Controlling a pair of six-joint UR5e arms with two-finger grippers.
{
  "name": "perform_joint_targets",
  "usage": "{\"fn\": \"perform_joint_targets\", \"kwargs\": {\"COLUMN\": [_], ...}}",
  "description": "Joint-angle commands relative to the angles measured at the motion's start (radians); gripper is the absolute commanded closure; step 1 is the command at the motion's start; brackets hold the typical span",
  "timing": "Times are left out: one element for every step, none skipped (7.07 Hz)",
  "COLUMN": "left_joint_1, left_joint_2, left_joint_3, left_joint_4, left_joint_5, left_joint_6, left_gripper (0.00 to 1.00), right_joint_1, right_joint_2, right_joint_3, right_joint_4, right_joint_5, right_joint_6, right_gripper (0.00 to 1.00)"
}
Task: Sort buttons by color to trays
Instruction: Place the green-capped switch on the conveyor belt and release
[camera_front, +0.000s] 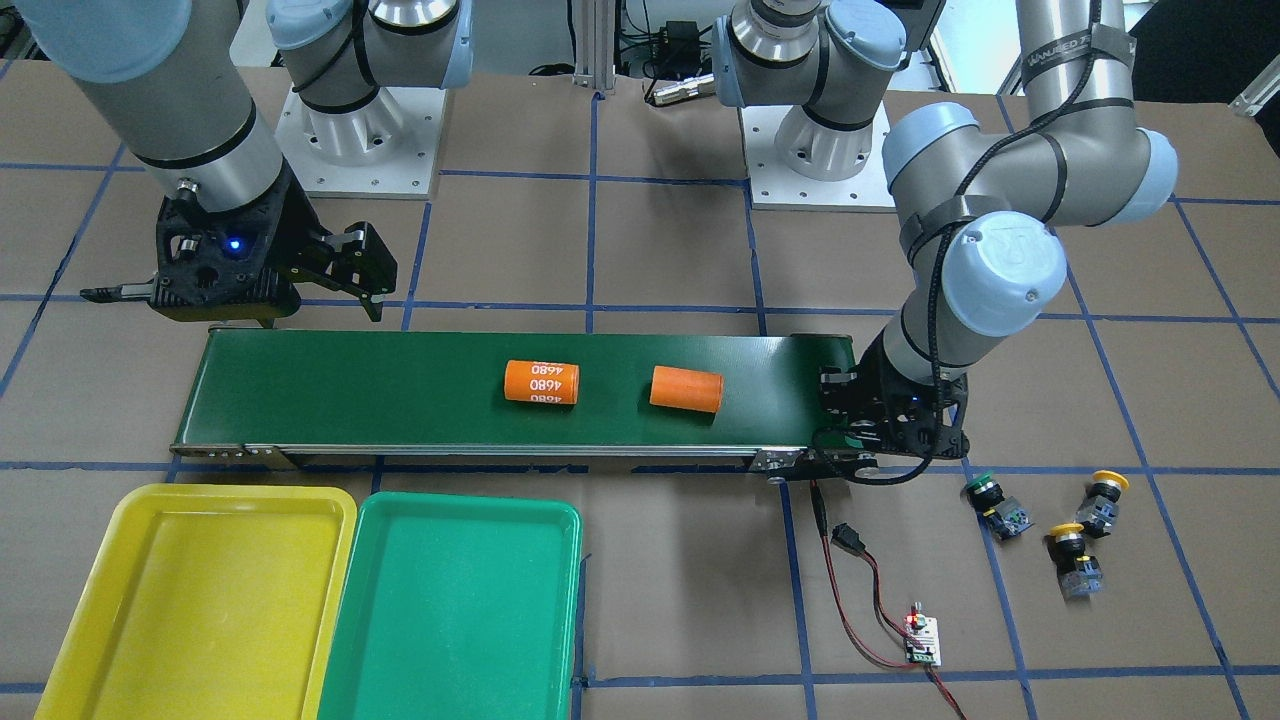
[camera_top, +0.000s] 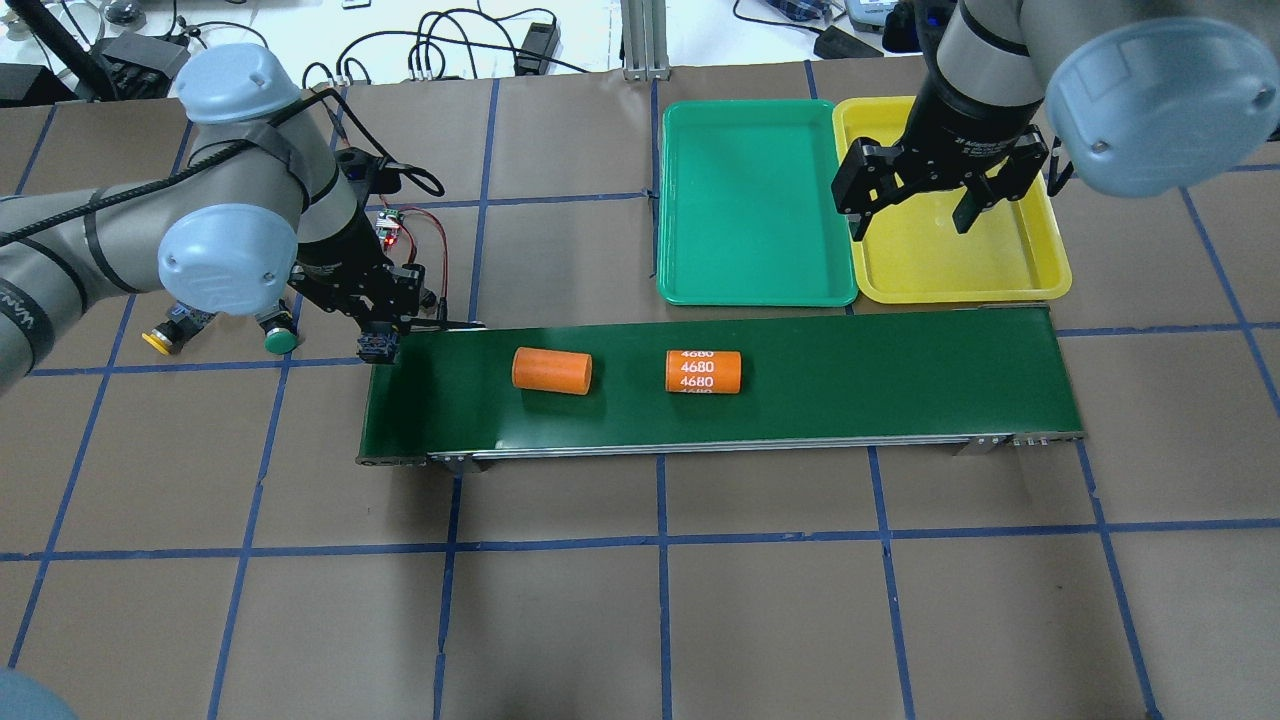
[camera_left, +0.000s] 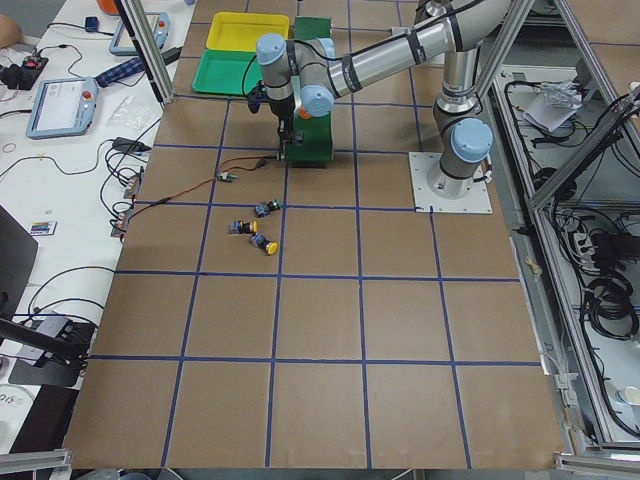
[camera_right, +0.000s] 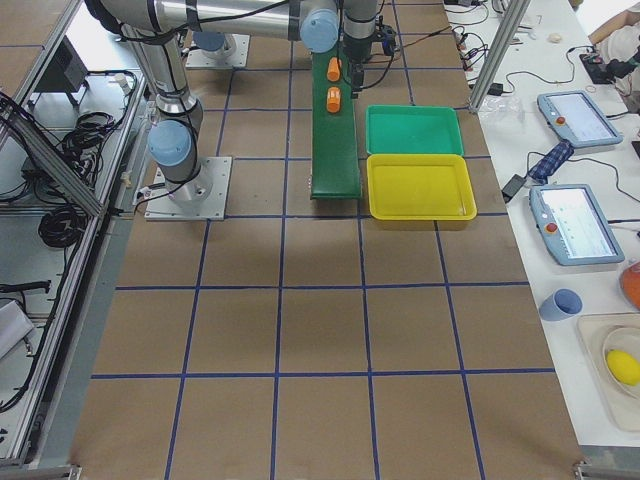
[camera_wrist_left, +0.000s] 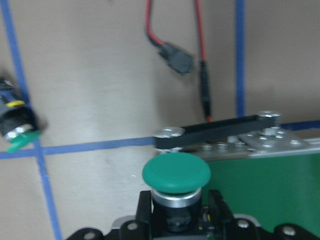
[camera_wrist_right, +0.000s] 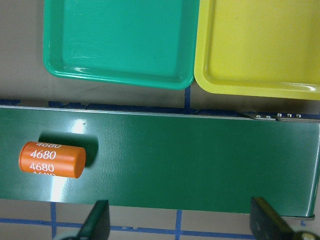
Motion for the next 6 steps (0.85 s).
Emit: {"fn": "perform_joint_targets", "kwargs": {"left_joint_1": [-0.019,-0.019,-0.019,-0.017,-0.014,-0.014], "left_joint_2": [0.006,0.017,0.025,0.023,0.02,0.026], "left_joint_3": [-0.05,-0.067,-0.087,-0.09,-0.09,-0.09], "left_joint_4": [0.007,0.005,0.011,0.018,0.031,0.031], "left_joint_5": [0.009,0.01,0.01,0.012,0.007,0.001], "left_joint_6": [0.003,0.003,0.004,0.021,0.027,0.026], "left_gripper": [1.0,1.0,1.0,1.0,0.39,0.0], "right_joint_1": [0.0,0.0,0.0,0.0,0.0,0.0], "right_joint_2": [0.0,0.0,0.0,0.0,0.0,0.0], "right_joint_3": [0.0,0.0,0.0,0.0,0.0,0.0], "right_joint_4": [0.0,0.0,0.0,0.0,0.0,0.0], "right_joint_5": [0.0,0.0,0.0,0.0,0.0,0.0], "right_joint_6": [0.0,0.0,0.0,0.0,0.0,0.0], "right_gripper": [0.0,0.0,0.0,0.0,0.0,0.0]}}
